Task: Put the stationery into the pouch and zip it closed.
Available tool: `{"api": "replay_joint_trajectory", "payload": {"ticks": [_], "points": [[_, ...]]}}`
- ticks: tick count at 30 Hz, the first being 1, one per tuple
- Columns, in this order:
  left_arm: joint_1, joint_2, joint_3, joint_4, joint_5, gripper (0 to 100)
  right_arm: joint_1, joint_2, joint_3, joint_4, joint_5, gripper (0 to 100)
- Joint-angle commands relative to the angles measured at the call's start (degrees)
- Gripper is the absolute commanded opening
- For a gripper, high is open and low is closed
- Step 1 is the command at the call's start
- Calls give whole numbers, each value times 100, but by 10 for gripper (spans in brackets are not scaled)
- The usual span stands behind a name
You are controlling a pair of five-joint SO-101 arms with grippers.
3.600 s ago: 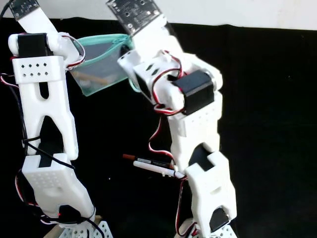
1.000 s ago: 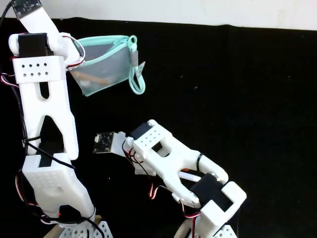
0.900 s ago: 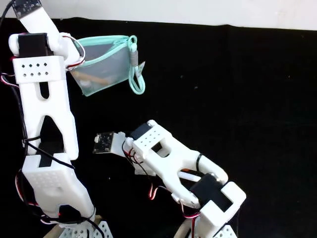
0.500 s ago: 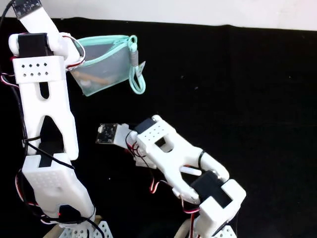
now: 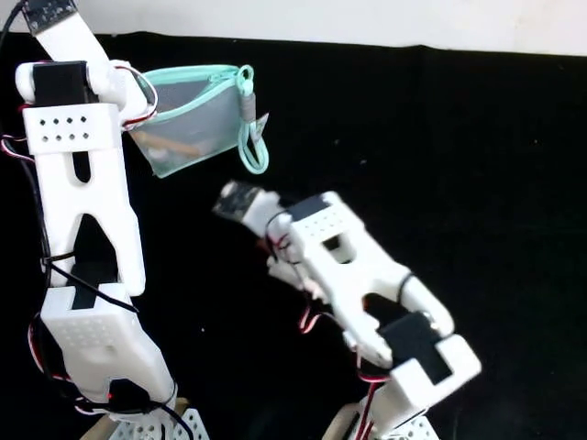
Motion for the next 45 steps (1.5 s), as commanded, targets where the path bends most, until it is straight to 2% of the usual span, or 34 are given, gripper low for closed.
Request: {"api": "replay_joint_trajectory", "payload": {"ticks": [1,9,20,25,39,45], "points": [[-92,119,13,-62,-35,7,400,-593,-127,22,-273,6],[-66,119,13,-62,-35,7,884,-1385,-673,180,-598,6],[-66,119,13,-62,-35,7,998,-1446,-3635,382,-1433,6],[-66,119,13,-62,-35,7,963,-1068,-4804,382,-1495,6],[-66,119,13,-62,-35,7,-22,831,-8620,374,-1512,6],[-66,119,13,-62,-35,7,-163,1851,-10352,374,-2022,6]]}}
